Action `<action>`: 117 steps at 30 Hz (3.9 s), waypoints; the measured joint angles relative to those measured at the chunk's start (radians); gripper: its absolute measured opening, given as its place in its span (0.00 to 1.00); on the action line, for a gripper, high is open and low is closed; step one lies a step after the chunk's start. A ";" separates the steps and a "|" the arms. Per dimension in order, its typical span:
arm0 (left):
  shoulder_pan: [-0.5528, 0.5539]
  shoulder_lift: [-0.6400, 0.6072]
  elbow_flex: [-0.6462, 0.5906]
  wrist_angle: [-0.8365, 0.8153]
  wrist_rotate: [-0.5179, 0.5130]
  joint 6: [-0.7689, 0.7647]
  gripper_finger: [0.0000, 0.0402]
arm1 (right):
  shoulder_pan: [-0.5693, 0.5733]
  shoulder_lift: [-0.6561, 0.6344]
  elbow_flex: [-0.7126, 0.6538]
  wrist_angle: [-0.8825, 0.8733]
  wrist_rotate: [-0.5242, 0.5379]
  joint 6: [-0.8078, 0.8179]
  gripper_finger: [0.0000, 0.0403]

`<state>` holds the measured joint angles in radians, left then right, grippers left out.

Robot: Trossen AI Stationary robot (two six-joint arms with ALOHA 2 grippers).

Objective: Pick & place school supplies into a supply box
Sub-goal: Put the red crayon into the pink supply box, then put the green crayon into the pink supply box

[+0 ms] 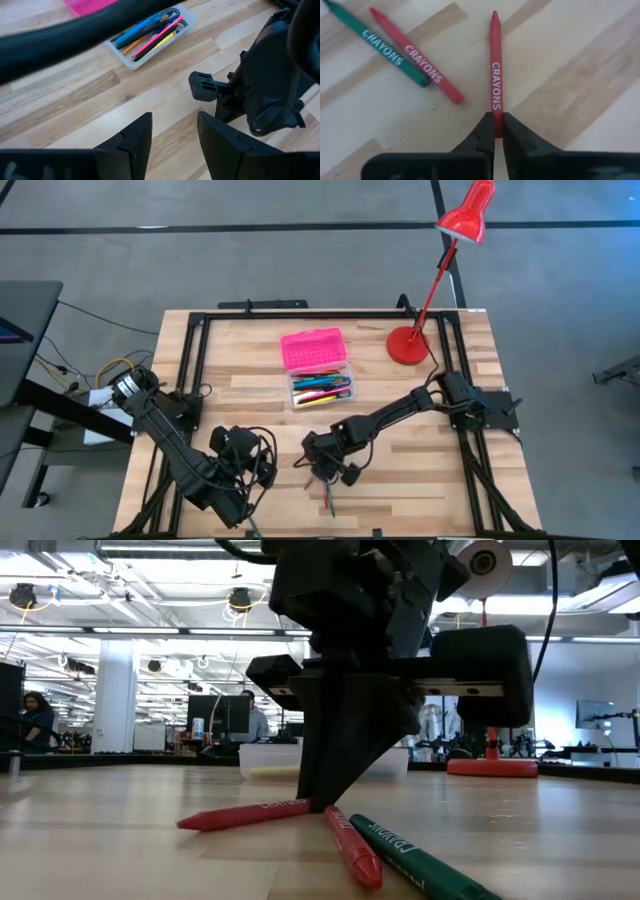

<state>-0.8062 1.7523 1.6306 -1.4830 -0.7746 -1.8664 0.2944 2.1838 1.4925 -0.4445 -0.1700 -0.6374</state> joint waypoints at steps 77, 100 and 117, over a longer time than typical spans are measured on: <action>-0.046 0.000 0.000 0.131 0.224 -0.082 0.38 | -0.418 -0.265 -0.002 -0.396 0.195 0.400 0.30; -0.091 0.323 0.030 0.630 0.702 -0.315 0.13 | -0.353 -0.595 -0.124 -0.309 0.192 0.346 0.29; -0.046 0.320 0.055 0.787 0.560 -0.113 0.01 | -0.352 -0.687 -0.225 -0.298 0.193 0.358 0.29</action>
<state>-0.8523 2.0727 1.6855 -0.6964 -0.2147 -1.9791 -0.0578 1.4967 1.2675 -0.7422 0.0231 -0.2794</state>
